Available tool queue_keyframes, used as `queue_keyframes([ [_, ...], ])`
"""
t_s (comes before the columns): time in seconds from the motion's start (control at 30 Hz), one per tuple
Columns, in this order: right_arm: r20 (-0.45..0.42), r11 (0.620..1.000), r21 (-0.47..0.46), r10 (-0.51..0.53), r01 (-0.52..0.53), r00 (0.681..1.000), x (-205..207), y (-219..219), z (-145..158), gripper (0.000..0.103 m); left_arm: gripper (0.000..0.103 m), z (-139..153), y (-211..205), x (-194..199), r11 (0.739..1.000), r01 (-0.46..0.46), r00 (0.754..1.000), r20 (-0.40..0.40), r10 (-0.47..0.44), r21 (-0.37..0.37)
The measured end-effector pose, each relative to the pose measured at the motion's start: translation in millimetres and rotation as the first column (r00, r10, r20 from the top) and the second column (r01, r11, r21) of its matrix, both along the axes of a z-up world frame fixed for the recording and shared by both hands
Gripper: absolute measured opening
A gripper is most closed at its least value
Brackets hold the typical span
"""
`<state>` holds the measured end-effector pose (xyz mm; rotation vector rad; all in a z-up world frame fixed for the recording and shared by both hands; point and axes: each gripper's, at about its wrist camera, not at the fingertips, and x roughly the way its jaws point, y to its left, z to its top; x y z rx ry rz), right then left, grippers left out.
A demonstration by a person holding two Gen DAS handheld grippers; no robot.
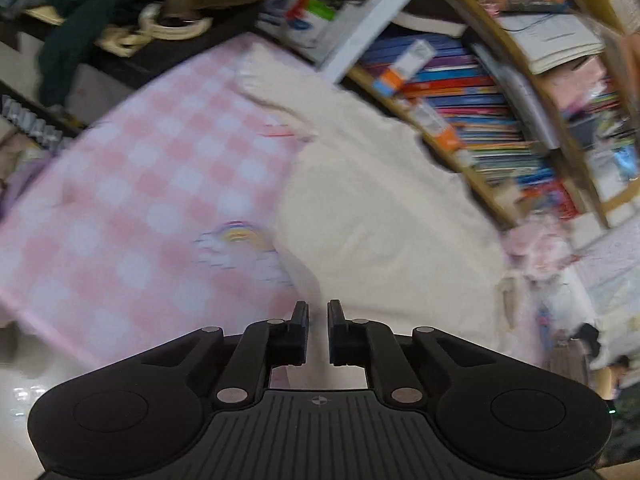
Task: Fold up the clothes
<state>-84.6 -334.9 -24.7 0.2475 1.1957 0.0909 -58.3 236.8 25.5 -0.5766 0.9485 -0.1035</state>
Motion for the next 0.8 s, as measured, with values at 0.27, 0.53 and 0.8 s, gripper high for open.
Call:
queue_keyframes([
  [0.27, -0.003, 1.0, -0.014, -0.013, 0.013, 1.0, -1.0, 2.3, 1.6, 0.005, 0.03, -36.3, -13.1, -8.8, 0.955, 0.125, 0.989, -0.105, -0.1, 0.27],
  [0.53, 0.016, 0.997, -0.071, -0.014, 0.015, 1.0, -14.8, 10.6, 3.3, 0.019, 0.037, -46.7, -26.0, -11.0, 0.952, 0.198, 0.98, -0.069, -0.187, 0.235],
  [0.8, 0.118, 0.993, 0.06, -0.103, 0.097, 0.988, -3.1, 9.8, 22.8, 0.004, 0.018, -26.1, -35.3, 26.5, 0.979, 0.141, 0.987, 0.103, -0.126, -0.148],
])
